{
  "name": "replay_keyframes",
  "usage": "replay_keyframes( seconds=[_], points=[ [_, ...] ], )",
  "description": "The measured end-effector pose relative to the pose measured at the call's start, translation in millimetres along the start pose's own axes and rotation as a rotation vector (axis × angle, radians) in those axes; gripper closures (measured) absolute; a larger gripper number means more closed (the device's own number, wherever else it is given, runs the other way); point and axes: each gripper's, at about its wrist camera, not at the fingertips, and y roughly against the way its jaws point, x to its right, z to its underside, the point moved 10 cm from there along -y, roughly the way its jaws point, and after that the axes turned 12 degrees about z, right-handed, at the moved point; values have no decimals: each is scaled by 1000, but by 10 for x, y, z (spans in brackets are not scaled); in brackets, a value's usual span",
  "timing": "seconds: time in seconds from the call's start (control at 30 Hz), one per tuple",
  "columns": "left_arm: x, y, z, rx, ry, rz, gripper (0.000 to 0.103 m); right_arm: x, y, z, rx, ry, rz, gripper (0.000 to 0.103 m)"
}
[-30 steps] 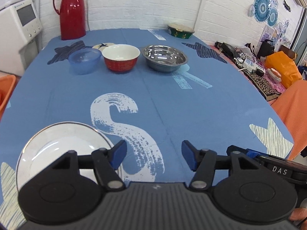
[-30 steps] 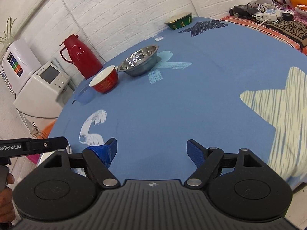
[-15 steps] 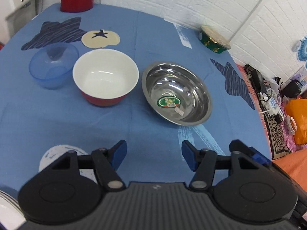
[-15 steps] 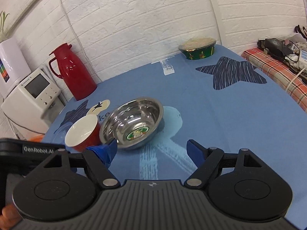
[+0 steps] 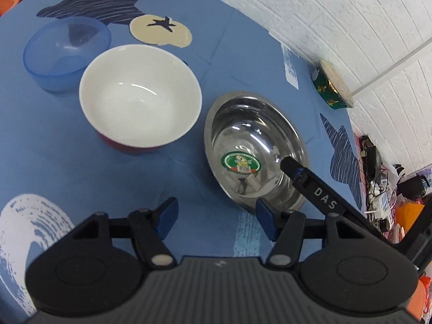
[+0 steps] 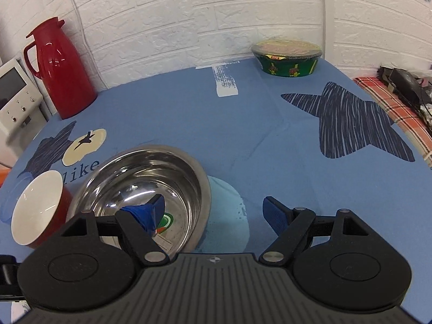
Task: Organize plates and bowls
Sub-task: 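Move the left gripper to the steel bowl and grasp its rim, then carry the steel bowl beside the plate stack and open the left gripper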
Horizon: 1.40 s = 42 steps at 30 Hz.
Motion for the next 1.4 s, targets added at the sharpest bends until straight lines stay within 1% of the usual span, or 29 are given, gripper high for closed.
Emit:
replay_keyframes(
  seconds=[0.03,0.1,0.23,0.3,0.37,0.47,0.5,0.53,0.57,0.6,0.63,0.67,0.73,0.8,0.87,0.97,1.0,1.1,1.27,1.33,1.4],
  points=[
    [4,-3,-31,11,2,6,42,-24,-28,-23,1,0,-2,37],
    [-30,-39,-81,27,11,-15,42,-68,-91,-43,2,23,13,37],
    [-122,-204,-41,17,56,-49,42,-216,-256,9,-31,144,42,37],
    [-106,-210,-58,55,43,-67,43,-295,-309,34,-40,198,39,36],
    [-109,-203,-86,78,43,-81,42,-305,-316,20,-25,204,40,36],
    [-130,-226,-111,65,29,-85,43,-317,-328,18,-18,210,28,36],
    [-138,-230,-120,65,26,-82,48,-320,-322,20,-20,210,28,36],
    [-133,-240,-128,58,9,-84,56,-333,-304,26,-19,206,11,39],
    [-117,-256,-122,41,-16,-81,67,-359,-271,35,-9,193,-11,40],
    [-91,-270,-125,22,-43,-72,88,-386,-229,55,-3,191,-40,41],
    [-46,-270,-128,7,-83,-63,92,-414,-192,77,-1,195,-53,45],
    [-20,-236,-144,13,-133,-84,96,-430,-141,112,1,206,-65,45],
    [50,-133,-152,28,-246,-99,97,-456,-30,208,-11,218,-85,44],
    [89,11,-97,25,-327,-98,97,-445,113,294,-11,205,-106,44],
    [95,154,20,1,-380,-77,96,-414,278,391,-15,188,-119,44],
    [23,397,287,-41,-425,-52,96,-388,594,582,-1,191,-128,41],
    [-16,483,394,-60,-429,-47,96,-383,728,669,9,205,-127,41],
    [-144,797,759,-117,-435,6,96,-335,1121,965,25,233,-127,41],
    [-463,1290,1376,-197,-445,62,95,-349,1700,1561,12,269,-144,40],
    [-575,1411,1567,-227,-440,79,95,-383,1854,1743,5,288,-144,40],
    [-637,1485,1696,-241,-440,98,95,-376,1952,1850,7,296,-124,40]
  ],
)
